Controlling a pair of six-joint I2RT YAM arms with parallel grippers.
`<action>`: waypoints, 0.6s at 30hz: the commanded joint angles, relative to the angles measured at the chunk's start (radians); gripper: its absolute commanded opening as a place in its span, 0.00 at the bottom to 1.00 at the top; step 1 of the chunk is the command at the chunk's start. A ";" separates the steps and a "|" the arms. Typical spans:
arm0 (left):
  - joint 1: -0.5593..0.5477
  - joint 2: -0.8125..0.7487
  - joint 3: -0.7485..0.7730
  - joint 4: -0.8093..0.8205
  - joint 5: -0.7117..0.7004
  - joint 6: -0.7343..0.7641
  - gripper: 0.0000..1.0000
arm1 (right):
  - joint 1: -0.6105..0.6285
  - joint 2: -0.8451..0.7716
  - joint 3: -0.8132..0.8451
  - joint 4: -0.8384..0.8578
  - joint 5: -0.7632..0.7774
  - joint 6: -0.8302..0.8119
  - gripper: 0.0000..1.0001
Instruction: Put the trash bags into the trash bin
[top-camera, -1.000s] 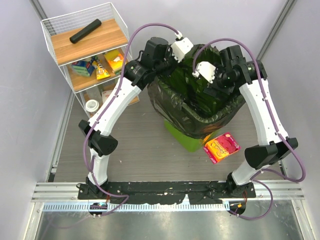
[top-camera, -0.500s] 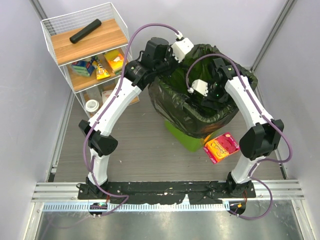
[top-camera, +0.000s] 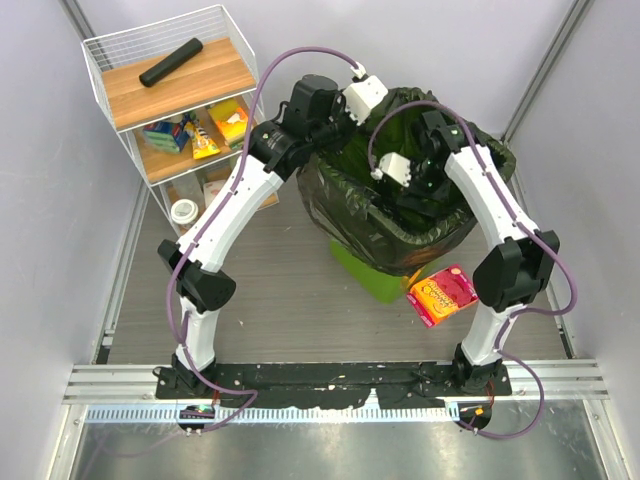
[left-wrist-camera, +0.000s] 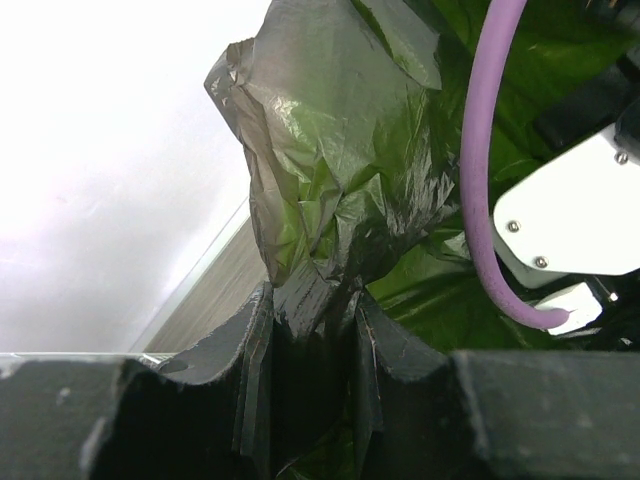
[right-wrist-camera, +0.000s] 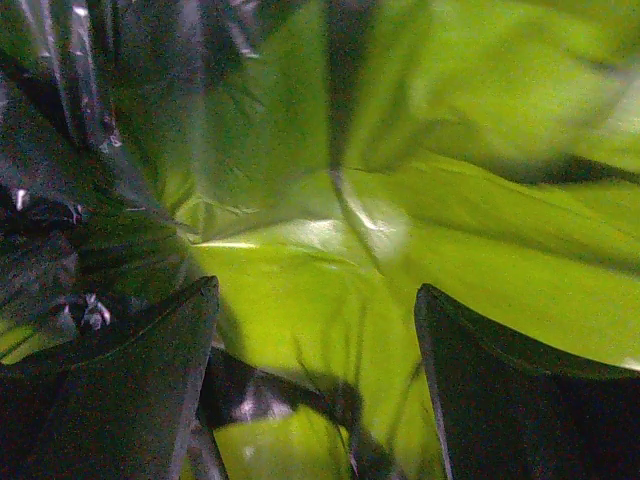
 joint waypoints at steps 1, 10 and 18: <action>0.006 0.024 -0.009 -0.035 -0.059 0.029 0.00 | -0.013 -0.095 0.174 -0.132 -0.120 0.041 0.84; 0.011 0.039 0.058 -0.050 -0.056 -0.022 0.01 | -0.052 -0.156 0.374 -0.003 -0.228 0.241 0.85; 0.057 0.007 0.078 -0.050 0.039 -0.155 0.38 | -0.144 -0.207 0.414 0.090 -0.251 0.345 0.85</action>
